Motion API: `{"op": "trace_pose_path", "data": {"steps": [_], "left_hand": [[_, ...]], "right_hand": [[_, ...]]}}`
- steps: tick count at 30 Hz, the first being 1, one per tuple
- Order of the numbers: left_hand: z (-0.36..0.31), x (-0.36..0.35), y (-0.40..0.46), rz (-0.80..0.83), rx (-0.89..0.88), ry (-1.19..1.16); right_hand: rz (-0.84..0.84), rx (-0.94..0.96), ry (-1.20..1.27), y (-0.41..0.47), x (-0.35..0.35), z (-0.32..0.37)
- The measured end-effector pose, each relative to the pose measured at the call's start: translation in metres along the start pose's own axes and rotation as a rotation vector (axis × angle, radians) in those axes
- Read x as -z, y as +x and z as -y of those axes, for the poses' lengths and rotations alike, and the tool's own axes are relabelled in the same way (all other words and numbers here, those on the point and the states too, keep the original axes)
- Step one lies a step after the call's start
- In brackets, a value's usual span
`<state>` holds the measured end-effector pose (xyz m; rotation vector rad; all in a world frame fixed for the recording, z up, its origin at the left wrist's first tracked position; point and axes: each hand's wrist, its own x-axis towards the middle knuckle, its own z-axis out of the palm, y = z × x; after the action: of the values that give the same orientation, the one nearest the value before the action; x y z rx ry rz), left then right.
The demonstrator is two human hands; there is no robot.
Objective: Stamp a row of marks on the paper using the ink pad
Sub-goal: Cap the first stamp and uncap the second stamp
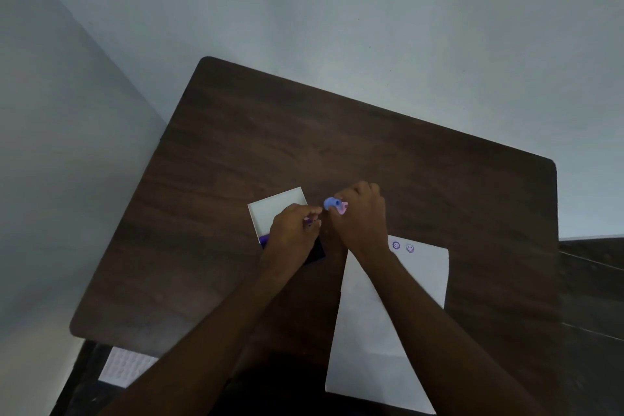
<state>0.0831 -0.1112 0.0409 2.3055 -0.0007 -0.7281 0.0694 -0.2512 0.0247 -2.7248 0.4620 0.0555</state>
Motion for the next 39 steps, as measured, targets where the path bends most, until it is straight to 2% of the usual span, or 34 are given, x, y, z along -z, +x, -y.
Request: {"op": "trace_pose_path", "data": {"steps": [3,6,13,18,23,31,33,35,37,39], "left_hand": [[0.0,0.0,0.002,-0.011,-0.004,0.011],[0.0,-0.001,0.004,-0.011,0.011,0.056],[0.0,-0.003,0.008,0.033,0.069,0.078],[0.001,-0.002,0.004,-0.015,0.014,0.053],[0.004,-0.002,0.003,-0.043,0.003,0.035],[0.013,-0.013,-0.003,0.003,-0.048,0.082],[0.017,-0.014,-0.002,-0.012,-0.047,0.058],[0.02,-0.013,-0.002,-0.015,-0.059,0.099],[0.021,-0.005,-0.008,-0.076,-0.213,0.076],[0.017,0.004,-0.015,-0.094,-0.372,-0.063]], "right_hand": [[-0.023,0.056,-0.048,0.005,-0.003,0.003],[0.029,0.078,-0.099,0.009,-0.008,0.002],[0.092,0.06,-0.143,0.014,-0.018,0.001],[0.079,-0.015,0.014,0.009,-0.014,-0.005],[0.28,-0.252,0.042,0.011,-0.017,-0.013],[0.397,-0.121,-0.119,0.017,-0.008,-0.01],[0.345,-0.198,0.02,0.012,0.0,-0.01],[0.181,-0.325,0.388,-0.002,0.01,-0.011],[0.12,-0.425,0.719,-0.018,0.023,-0.007],[0.136,-0.498,0.952,-0.029,0.031,-0.003]]}}
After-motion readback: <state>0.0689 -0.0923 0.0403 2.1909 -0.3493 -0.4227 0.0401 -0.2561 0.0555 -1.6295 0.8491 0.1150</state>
